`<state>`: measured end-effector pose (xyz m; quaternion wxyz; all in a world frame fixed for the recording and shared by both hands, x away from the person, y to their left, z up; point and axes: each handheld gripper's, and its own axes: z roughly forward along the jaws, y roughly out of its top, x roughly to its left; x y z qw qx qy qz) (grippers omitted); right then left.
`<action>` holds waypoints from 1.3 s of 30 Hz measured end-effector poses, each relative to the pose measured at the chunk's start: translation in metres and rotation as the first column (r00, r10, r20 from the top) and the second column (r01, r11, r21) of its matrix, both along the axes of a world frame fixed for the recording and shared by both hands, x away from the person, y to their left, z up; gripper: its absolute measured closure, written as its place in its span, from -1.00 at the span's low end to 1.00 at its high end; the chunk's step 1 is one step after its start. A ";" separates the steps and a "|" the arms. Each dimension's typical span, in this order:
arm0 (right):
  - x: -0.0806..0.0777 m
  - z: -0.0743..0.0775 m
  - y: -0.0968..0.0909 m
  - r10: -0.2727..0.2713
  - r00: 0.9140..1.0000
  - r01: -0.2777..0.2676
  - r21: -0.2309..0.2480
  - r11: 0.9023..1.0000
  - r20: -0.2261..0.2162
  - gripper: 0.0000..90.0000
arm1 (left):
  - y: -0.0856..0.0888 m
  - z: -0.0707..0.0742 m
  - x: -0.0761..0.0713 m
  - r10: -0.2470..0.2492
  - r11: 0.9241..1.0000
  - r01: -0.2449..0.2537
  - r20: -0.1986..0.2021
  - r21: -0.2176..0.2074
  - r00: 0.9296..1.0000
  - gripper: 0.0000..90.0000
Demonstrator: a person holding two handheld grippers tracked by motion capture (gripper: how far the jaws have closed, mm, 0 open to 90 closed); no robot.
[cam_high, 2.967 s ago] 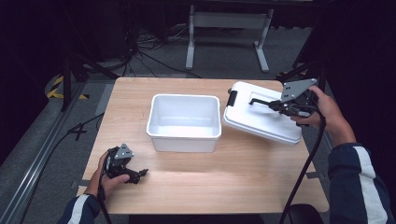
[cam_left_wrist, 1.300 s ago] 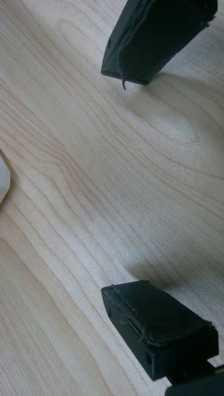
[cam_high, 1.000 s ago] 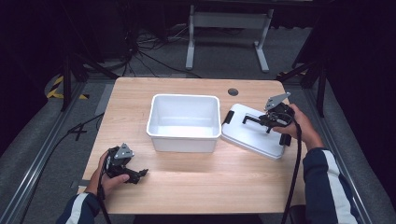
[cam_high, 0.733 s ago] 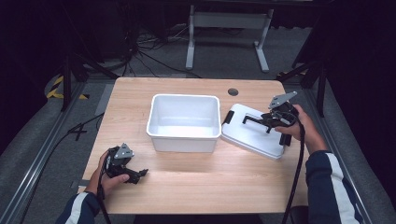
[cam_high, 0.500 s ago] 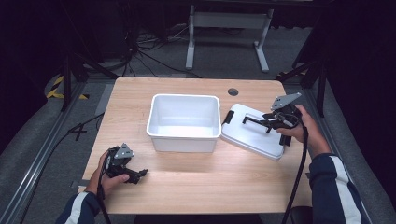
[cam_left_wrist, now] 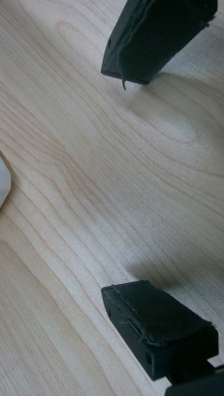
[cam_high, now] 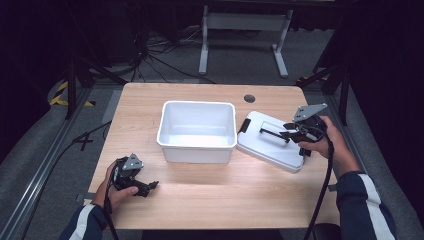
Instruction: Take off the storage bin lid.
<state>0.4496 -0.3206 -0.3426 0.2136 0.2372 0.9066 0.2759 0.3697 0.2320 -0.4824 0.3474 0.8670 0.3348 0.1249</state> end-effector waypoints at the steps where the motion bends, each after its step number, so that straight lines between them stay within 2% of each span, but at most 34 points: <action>1: -0.002 0.001 0.000 -0.001 1.000 0.001 0.001 1.000 0.002 0.41 | 0.000 -0.001 0.000 0.003 1.000 -0.003 0.006 -0.005 1.000 -1.00; 4: -0.005 0.004 -0.002 -0.010 1.000 0.010 0.012 1.000 0.005 0.27 | 0.000 0.000 0.000 0.000 1.000 0.000 0.000 0.000 1.000 -1.00; 7: -0.010 0.005 -0.002 -0.011 1.000 0.011 -0.003 1.000 -0.004 0.19 | 0.000 0.000 0.000 0.000 1.000 0.000 0.002 -0.002 1.000 -1.00; 9: -0.012 0.007 -0.003 -0.019 1.000 0.019 0.004 1.000 -0.003 0.10 | 0.000 0.000 0.000 0.002 1.000 -0.002 0.003 -0.001 1.000 -1.00; 19: -0.029 0.013 -0.009 -0.042 0.999 0.041 0.033 0.999 0.024 -0.10 | 0.000 0.000 0.000 0.006 1.000 -0.006 0.006 -0.002 1.000 -1.00; 23: -0.035 0.010 -0.014 -0.070 0.997 0.069 0.042 0.997 0.017 -0.22 | 0.000 0.000 0.000 0.007 1.000 -0.007 0.006 -0.002 1.000 -1.00; 28: -0.040 0.008 -0.020 -0.081 0.997 0.080 0.058 0.995 0.015 -0.24 | 0.000 0.000 0.000 0.006 1.000 -0.006 0.006 -0.002 1.000 -1.00; 30: -0.043 0.005 -0.021 -0.091 0.996 0.090 0.048 0.995 0.018 -0.26 | 0.000 0.000 0.000 0.007 1.000 -0.007 0.006 -0.002 1.000 -1.00; 33: -0.048 0.002 -0.021 -0.076 0.997 0.076 0.044 0.996 0.004 -0.26 | 0.000 0.000 0.000 0.007 1.000 -0.007 0.006 -0.002 1.000 -1.00; 35: -0.052 0.000 -0.021 -0.077 0.997 0.077 0.045 0.996 0.016 -0.27 | 0.000 0.000 0.000 0.007 1.000 -0.007 0.006 -0.002 1.000 -1.00; 39: -0.058 -0.002 -0.024 -0.085 0.996 0.084 0.078 0.993 0.012 -0.29 | 0.000 0.000 0.000 0.007 1.000 -0.007 0.006 -0.002 1.000 -1.00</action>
